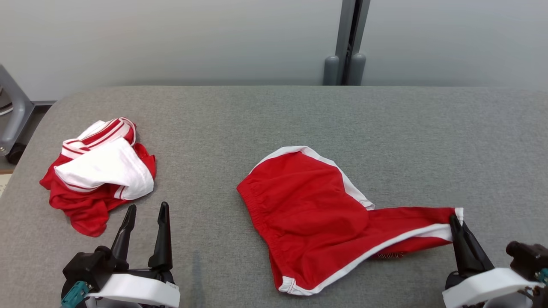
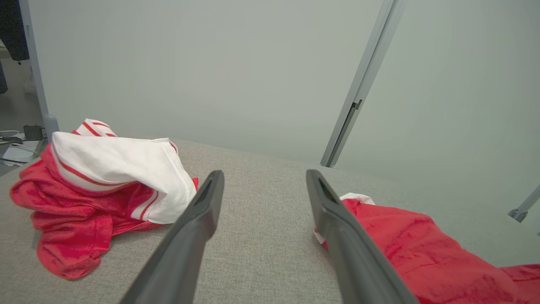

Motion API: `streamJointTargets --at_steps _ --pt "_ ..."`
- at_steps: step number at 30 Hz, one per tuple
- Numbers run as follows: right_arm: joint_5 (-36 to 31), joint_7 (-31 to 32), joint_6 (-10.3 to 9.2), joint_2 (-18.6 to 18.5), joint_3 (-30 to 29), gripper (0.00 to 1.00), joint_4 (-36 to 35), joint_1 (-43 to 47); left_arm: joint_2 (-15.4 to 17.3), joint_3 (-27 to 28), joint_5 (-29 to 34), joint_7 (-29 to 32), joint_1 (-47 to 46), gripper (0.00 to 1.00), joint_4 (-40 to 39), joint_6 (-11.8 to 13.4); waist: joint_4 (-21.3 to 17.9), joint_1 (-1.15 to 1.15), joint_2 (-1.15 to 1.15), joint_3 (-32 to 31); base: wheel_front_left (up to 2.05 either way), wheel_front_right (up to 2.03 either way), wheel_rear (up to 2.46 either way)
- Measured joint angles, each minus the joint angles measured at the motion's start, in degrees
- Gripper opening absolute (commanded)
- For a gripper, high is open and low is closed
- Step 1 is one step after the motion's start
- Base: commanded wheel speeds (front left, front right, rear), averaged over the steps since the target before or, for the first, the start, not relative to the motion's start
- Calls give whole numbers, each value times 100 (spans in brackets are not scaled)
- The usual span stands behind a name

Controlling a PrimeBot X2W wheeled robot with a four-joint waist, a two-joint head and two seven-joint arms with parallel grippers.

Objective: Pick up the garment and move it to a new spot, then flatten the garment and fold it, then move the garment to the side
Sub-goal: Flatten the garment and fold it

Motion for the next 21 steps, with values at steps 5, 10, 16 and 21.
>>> streamJointTargets --at_steps 5,10,16,21 --pt "-350 0 0 269 -397 100 -290 366 -2 30 29 -1 0 100 27 -24 -135 0 0 -30 0 0 0" --pt "-634 1 0 358 -609 100 -697 525 -1 121 80 -1 20 100 29 -67 -279 0 0 -93 0 0 0" --pt "-917 0 0 302 -784 100 -1262 710 -1 134 104 0 98 100 10 -98 -369 0 0 -172 0 0 0" --pt "-1032 0 0 282 -857 100 -1519 809 -1 134 158 0 150 100 -38 -99 -383 0 0 -210 0 0 0"
